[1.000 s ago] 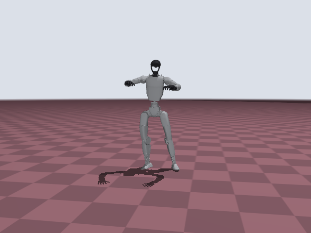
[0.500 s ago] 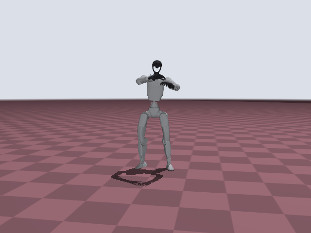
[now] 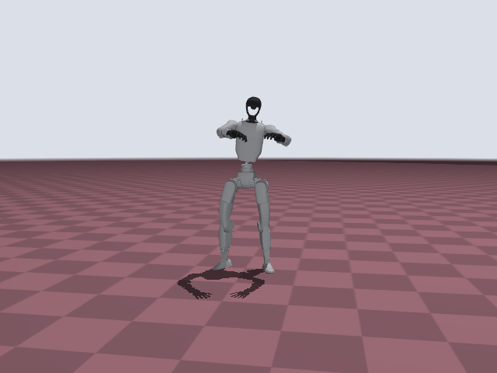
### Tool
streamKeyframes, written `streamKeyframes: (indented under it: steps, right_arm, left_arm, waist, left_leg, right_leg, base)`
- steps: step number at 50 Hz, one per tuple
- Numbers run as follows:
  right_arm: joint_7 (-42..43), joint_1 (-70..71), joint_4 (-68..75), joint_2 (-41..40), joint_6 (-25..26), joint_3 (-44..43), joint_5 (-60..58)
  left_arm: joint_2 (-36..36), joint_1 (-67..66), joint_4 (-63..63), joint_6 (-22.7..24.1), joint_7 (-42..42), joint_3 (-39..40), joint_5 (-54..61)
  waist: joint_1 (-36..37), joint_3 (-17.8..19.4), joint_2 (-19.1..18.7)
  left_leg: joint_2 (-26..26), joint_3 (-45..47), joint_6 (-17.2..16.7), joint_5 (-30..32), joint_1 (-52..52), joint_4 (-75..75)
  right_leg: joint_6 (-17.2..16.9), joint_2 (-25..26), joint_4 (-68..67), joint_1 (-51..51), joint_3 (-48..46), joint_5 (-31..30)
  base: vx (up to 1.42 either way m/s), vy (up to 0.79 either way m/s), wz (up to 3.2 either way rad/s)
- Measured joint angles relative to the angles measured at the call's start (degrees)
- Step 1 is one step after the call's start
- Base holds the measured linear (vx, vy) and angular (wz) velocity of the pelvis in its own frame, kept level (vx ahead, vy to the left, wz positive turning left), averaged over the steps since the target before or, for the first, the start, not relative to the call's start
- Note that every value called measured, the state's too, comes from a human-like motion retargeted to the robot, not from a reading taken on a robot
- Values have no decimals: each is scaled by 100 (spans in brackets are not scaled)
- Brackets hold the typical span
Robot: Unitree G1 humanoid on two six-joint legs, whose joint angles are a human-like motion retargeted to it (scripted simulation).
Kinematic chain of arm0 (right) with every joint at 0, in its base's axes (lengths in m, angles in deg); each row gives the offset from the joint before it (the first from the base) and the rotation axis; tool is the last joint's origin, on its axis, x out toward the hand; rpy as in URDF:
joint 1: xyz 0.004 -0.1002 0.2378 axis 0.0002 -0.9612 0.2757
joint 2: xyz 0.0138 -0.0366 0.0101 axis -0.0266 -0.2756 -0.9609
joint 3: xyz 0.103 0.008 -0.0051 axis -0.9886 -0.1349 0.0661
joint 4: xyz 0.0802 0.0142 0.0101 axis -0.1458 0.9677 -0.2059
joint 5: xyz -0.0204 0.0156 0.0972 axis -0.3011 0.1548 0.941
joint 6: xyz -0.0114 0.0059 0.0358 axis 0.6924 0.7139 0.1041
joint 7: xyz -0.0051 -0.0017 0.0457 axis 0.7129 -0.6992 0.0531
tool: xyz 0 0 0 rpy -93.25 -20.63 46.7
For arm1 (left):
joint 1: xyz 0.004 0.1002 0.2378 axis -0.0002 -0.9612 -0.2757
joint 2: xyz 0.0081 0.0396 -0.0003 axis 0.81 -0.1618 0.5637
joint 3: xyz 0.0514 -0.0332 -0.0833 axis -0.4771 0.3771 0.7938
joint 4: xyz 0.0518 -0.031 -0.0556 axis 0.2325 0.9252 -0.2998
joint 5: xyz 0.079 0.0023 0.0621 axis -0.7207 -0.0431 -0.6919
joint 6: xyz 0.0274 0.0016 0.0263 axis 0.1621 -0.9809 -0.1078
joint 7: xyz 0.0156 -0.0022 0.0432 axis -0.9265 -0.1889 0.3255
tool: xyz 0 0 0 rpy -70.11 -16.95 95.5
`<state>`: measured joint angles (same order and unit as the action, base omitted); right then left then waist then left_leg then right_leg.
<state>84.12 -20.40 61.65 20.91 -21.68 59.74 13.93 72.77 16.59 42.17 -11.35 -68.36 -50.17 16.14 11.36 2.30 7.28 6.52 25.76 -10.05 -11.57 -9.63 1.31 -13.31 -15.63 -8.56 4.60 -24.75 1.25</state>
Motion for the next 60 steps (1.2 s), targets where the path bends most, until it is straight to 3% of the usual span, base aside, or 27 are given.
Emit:
streamKeyframes:
  steps: [22, 38, 48, 60]
  right_arm:
    - [8, -1773, -450, 2314, -279, -903, 1065]
    - [145, -2495, -110, 3321, -292, -1570, 1217]
    - [646, -2732, 111, 3371, -216, -1918, 1199]
    - [1454, -2415, -876, 2682, -322, -1768, 537]
  left_arm:
    - [246, -353, 140, 68, 83, 245, -312]
    - [459, -670, 66, 131, 89, 440, -335]
    - [534, -858, 95, 143, 279, 572, -354]
    - [522, -1277, 252, 175, 747, 870, -570]
  waist:
    - [-495, 41, -240]
    - [-862, 62, -394]
    - [-919, 46, -390]
    - [-816, -78, -413]
  left_leg:
    - [-8, 57, -7, 22, -50, -14]
    - [37, -16, -53, 80, -15, -21]
    - [64, 36, -45, 94, -52, -36]
    - [114, 271, -14, 42, -208, -30]
  right_leg:
    - [-113, -7, -16, 10, 49, 89]
    - [-129, 40, 47, 70, -57, 142]
    - [-124, 70, 27, 56, -8, 171]
    - [-143, 164, 114, 87, 217, 175]
  base:
    - [0, 0, 0]
    - [0, 0, 0]
    - [0, 0, 0]
    - [1, -1, -13]
